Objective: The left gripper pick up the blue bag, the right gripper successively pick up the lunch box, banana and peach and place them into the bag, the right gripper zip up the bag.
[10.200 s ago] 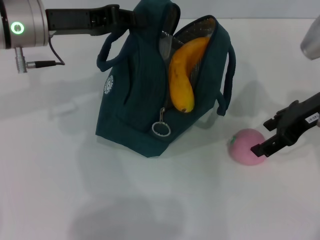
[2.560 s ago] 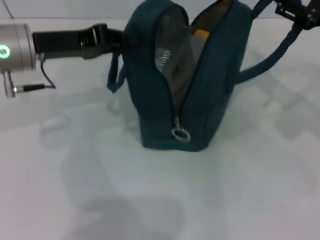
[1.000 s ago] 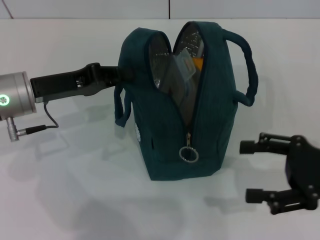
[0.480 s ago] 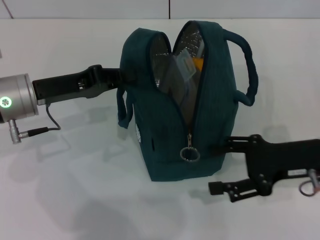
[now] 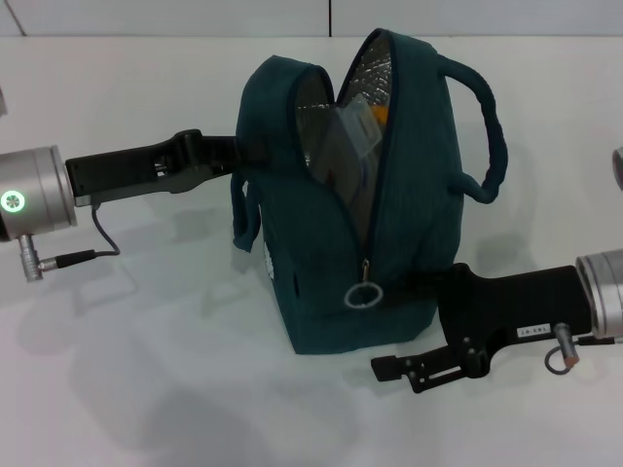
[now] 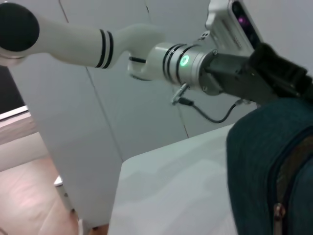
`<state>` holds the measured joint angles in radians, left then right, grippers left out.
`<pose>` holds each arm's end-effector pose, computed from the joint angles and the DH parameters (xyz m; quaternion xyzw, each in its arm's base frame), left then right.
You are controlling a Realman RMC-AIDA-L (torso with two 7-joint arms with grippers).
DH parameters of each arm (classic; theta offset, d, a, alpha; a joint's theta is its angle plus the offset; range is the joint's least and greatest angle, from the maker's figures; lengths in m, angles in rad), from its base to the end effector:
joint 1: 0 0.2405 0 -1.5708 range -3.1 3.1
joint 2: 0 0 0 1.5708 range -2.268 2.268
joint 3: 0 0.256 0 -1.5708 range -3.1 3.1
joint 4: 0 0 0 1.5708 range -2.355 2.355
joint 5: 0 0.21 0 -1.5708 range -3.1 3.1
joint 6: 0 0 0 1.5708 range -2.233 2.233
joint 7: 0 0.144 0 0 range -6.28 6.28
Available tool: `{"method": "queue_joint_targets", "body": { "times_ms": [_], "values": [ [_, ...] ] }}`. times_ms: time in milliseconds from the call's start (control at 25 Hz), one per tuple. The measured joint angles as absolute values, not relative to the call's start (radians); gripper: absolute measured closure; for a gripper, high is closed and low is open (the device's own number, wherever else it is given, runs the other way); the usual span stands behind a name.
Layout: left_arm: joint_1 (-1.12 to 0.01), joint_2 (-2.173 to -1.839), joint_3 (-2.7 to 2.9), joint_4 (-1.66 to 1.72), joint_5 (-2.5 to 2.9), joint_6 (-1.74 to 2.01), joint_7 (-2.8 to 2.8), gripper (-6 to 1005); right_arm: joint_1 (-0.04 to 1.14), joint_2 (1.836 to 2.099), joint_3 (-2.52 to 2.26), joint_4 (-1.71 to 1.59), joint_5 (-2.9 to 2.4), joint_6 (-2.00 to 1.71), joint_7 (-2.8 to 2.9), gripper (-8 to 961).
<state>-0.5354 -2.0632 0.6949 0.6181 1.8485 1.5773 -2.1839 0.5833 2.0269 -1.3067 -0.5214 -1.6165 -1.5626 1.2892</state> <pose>-0.2489 0.3376 0.0102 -0.7590 -0.5554 -0.3398 0.0074 0.2164 0.3029 -0.0557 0.9643 -0.1169 -0.2332 0.0451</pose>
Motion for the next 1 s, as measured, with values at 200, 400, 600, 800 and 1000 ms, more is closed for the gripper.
{"method": "queue_joint_targets", "body": {
  "times_ms": [200, 400, 600, 800, 1000],
  "values": [
    [-0.536, -2.063, 0.696, 0.618, 1.849, 1.58, -2.18, 950, 0.583, 2.028, -1.355, -0.521, -1.539, -1.496, 1.288, 207],
    [-0.537, -2.063, 0.696, 0.618, 1.85, 1.58, -2.18, 950, 0.59, 2.028, -1.442, -0.529, -1.499, -1.454, 1.287, 215],
    [-0.538, -2.063, 0.696, 0.618, 1.85, 1.58, -2.18, 950, 0.59, 2.028, -1.444, -0.525, -1.481, -1.449, 1.285, 223],
    [-0.536, -2.063, 0.696, 0.618, 1.85, 1.58, -2.17, 950, 0.577, 2.028, -1.444, -0.518, -1.421, -1.423, 1.26, 231],
    [-0.535, -2.063, 0.696, 0.618, 1.85, 1.58, -2.169, 949, 0.574, 2.028, -1.444, -0.517, -1.41, -1.398, 1.259, 284]
  ]
}}
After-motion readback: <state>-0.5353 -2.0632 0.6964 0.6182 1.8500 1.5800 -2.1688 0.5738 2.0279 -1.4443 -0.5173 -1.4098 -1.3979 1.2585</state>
